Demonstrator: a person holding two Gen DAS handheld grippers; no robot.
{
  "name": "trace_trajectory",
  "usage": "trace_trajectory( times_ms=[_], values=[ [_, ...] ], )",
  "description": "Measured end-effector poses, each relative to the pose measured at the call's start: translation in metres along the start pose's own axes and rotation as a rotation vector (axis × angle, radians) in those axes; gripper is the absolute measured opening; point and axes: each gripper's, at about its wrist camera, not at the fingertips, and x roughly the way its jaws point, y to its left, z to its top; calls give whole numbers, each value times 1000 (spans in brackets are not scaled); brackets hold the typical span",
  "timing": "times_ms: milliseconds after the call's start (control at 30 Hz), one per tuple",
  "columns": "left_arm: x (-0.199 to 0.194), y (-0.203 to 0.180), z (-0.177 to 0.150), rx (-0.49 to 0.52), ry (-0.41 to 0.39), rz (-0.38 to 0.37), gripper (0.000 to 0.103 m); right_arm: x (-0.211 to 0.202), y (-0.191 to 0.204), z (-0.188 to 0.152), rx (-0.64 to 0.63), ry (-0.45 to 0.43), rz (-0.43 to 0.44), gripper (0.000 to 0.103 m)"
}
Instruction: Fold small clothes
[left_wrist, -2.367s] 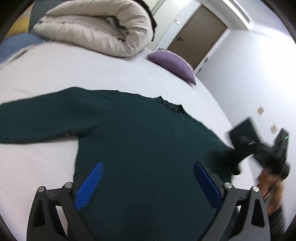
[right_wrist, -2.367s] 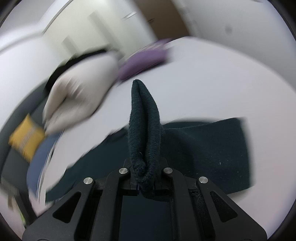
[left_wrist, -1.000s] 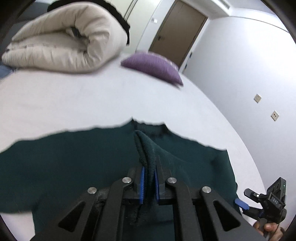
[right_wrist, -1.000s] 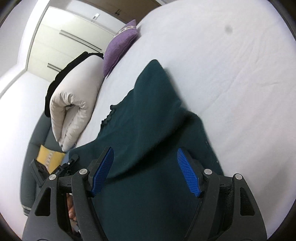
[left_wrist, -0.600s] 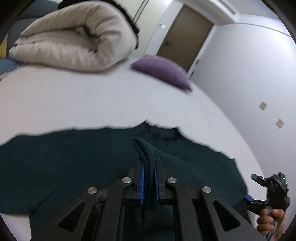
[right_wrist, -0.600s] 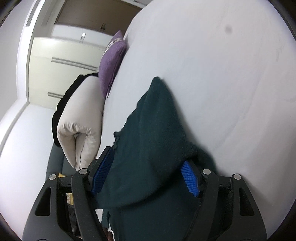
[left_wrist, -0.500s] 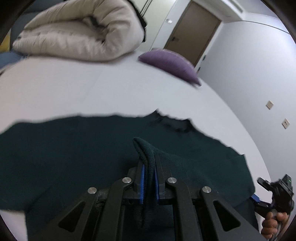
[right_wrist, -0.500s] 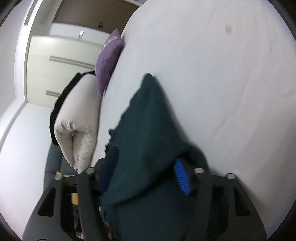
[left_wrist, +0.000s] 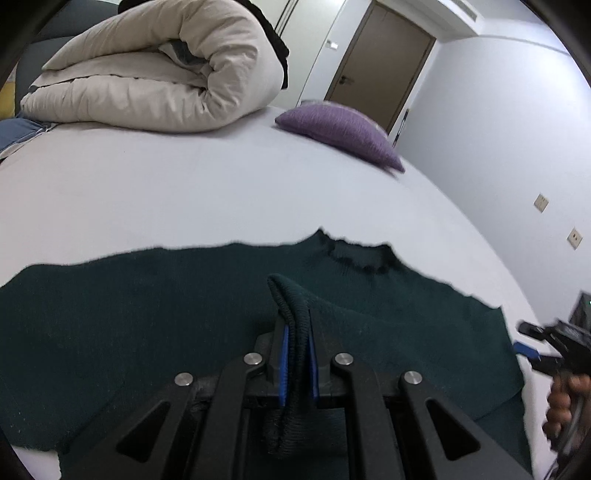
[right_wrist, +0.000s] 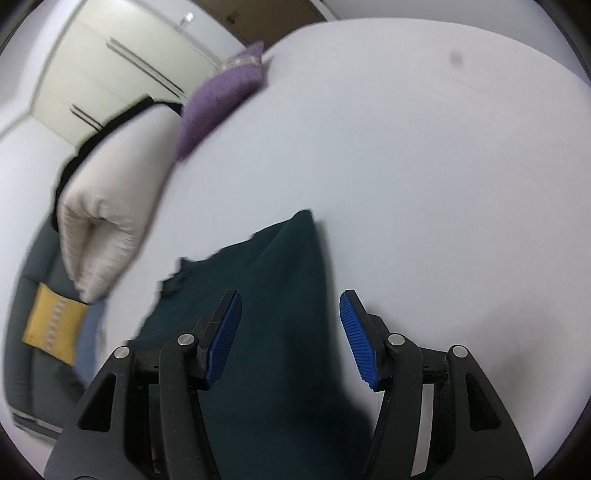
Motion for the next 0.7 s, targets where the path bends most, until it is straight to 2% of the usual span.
trace_trajectory(
  times_ms=[33,67,100,167,200,367,433,500,600,633,667,700],
  values=[
    [5,1,-4,5,24,15,10,14,0,6,-8,15,-38,53],
    [14,6,-10,-5,63,27,12,25,1,10,-21,16,-68,45],
    [13,10,-12,-25,62,17,13,31,1,13,-46,7,-87,28],
    [9,13,-10,-42,52,15,14,38,4,17,-100,-14,-153,10],
    [7,12,-10,-32,44,23,13,38,2,19,-95,-17,-147,8],
    [2,9,-15,-11,11,60,13,41,4,21,-144,-41,-179,5],
    [12,16,-18,-40,48,39,16,49,3,23,-160,-45,-191,5],
    [13,25,-16,-86,53,-1,17,53,-2,25,-150,-48,-175,5],
    [11,27,-15,-89,48,-7,17,38,-4,20,-135,-71,-205,8],
    [11,26,-16,-85,45,-5,17,27,-1,15,-122,-85,-235,13],
    [11,25,-16,-81,43,-6,17,16,3,11,-114,-102,-227,13],
    [11,26,-16,-82,44,-8,17,2,13,3,-134,-122,-179,13]
  ],
)
